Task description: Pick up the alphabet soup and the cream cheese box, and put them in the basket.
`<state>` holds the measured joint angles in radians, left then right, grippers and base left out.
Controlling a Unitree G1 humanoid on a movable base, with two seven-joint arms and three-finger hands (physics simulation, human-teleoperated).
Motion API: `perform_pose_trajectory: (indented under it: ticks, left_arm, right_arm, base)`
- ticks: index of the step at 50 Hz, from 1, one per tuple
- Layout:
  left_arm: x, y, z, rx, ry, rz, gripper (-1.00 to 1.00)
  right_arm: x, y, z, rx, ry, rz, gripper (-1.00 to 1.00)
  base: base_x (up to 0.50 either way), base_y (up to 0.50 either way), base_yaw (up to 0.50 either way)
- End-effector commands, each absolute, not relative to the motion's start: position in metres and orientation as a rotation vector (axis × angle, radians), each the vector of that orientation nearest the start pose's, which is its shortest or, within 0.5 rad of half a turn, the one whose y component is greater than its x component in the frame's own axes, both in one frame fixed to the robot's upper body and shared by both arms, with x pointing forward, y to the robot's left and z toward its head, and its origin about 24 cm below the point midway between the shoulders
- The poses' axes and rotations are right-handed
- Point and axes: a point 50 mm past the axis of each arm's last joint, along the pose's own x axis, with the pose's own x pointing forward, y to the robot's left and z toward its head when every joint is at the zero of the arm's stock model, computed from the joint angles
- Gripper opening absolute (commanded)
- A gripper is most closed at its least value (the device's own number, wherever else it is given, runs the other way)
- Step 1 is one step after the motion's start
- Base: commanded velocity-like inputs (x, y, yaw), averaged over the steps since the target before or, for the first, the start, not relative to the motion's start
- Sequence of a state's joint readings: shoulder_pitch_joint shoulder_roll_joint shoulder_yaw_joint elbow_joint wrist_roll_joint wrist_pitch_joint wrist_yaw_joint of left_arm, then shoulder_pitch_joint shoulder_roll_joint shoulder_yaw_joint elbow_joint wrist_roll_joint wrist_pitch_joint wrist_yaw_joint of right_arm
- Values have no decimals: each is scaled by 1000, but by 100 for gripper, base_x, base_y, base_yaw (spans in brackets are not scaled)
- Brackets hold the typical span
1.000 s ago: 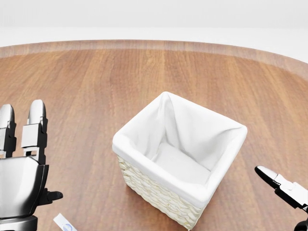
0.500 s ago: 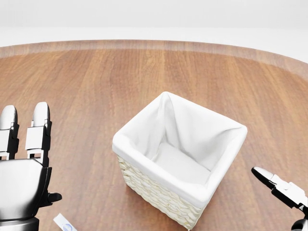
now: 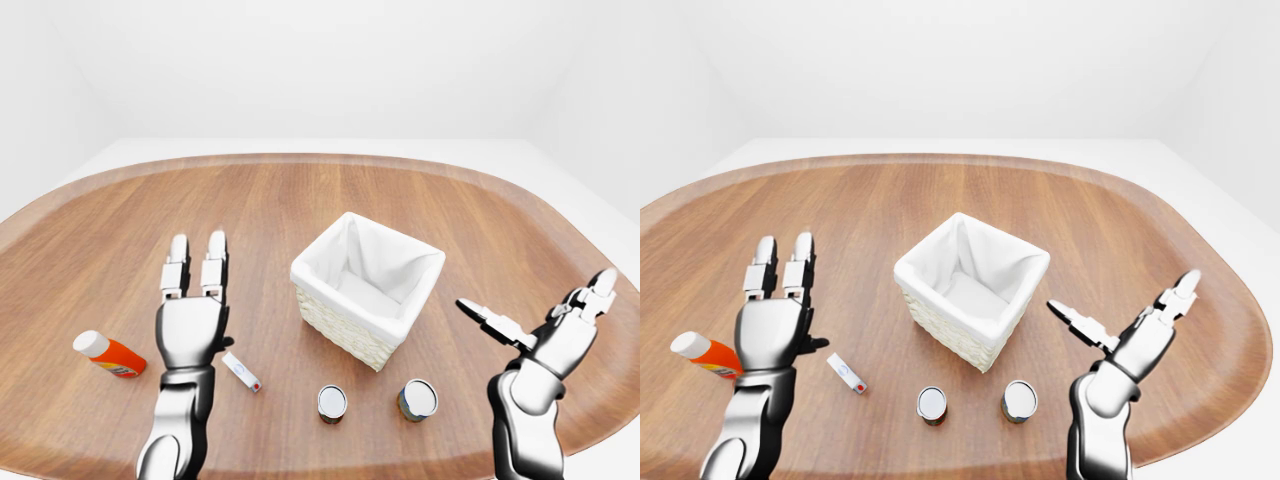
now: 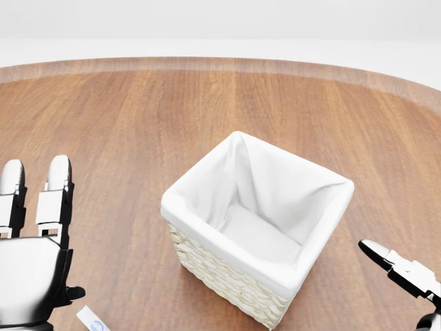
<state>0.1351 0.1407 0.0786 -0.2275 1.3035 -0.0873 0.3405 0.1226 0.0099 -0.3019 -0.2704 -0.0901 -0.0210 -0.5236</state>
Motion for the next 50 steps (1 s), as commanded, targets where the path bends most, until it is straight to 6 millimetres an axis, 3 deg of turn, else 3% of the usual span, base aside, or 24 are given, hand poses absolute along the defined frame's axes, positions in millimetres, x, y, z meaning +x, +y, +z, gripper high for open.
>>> perform_pose_trajectory:
  ticks: [1, 14, 39, 50]
  left_arm:
    - [202, 190, 92, 1430, -320, 356, 100]
    - [194, 191, 76, 1476, -248, 311, 100]
    - [205, 175, -3, 1619, -205, 44, 100]
    - [206, 172, -19, 1629, -205, -13, 100]
  right_arm:
    - [198, -247, 83, -131, -209, -856, 100]
    - [198, -246, 82, -130, -210, -854, 100]
    - [198, -248, 82, -119, -212, -859, 100]
    - [198, -247, 81, -126, -212, -856, 100]
  base:
    - [0, 0, 0]
    - [0, 0, 0]
    - [0, 0, 0]
    - [0, 0, 0]
